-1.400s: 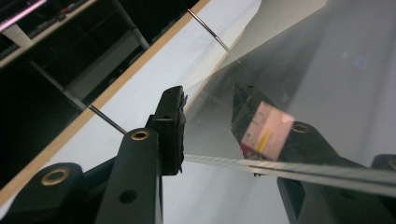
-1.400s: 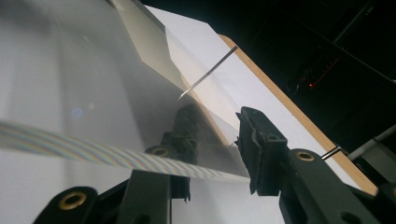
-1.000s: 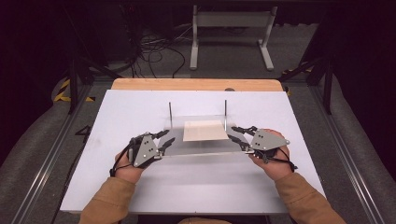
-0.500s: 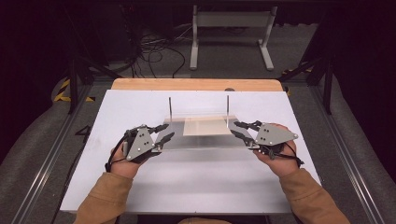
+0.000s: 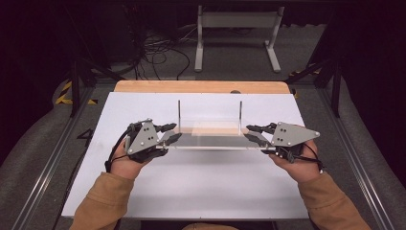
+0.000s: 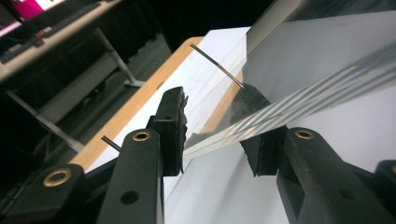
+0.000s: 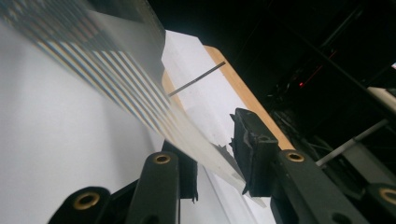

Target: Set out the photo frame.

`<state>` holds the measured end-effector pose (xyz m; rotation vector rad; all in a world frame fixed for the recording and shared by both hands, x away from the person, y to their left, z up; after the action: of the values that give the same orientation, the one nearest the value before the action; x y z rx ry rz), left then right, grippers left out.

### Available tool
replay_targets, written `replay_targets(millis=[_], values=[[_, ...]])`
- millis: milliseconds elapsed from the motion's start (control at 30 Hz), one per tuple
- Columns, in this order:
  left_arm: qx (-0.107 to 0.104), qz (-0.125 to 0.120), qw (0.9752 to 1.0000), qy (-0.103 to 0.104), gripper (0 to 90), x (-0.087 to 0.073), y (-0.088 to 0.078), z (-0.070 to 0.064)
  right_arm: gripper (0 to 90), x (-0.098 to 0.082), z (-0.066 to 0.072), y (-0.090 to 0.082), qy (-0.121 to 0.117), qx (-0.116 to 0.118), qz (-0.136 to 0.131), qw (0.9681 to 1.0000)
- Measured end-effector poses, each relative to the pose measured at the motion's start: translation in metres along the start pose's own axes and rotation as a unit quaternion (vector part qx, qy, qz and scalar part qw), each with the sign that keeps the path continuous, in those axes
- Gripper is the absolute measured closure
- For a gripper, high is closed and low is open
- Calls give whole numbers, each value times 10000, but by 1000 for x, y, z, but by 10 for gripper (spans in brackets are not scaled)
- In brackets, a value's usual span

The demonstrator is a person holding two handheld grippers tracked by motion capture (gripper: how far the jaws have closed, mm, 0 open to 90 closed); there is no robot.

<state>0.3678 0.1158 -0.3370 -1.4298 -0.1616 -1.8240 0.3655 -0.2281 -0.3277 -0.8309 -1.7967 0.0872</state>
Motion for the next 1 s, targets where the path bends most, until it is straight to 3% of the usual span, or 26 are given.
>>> replay_targets(millis=[267, 467, 533, 600, 667, 733, 933, 1000], values=[[-303, 95, 9994, -101, 630, 8, -2, -4, 710, 6, 2, -9, 241, 238, 174, 9993], [-538, 126, 9983, -204, 636, 13, -4, -7, 710, 5, 3, -12, 439, 423, 156, 9980], [-725, 180, 9966, -352, 639, 14, -5, -6, 711, 6, 4, -14, 508, 508, 106, 9974], [-997, 240, 9931, -561, 649, 13, -5, -4, 711, 8, 5, -17, 487, 533, 85, 9974], [-1319, 151, 9880, -792, 660, 13, -3, -2, 713, 9, 7, -17, 463, 550, 135, 9973], [-1366, 110, 9872, -813, 657, 14, -3, -3, 718, 7, 8, -16, 544, 646, 150, 9963], [-1200, 19, 9913, -541, 650, 23, 1, -3, 721, 0, 6, -16, 667, 625, 119, 9957], [-1196, -37, 9913, -540, 646, 25, 4, -2, 721, -2, 4, -16, 701, 615, 78, 9956]])
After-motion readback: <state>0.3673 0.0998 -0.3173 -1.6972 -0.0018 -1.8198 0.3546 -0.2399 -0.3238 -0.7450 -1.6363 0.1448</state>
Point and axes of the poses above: each handheld gripper's, and its own axes: y roughly forward along the jaws, x roughly out of its top, z roughly to its left, the point moved 3 cm from there along y, roughly forward along the jaws, and after that the axes turned 6 degrees about x, right-handed, at the moved point
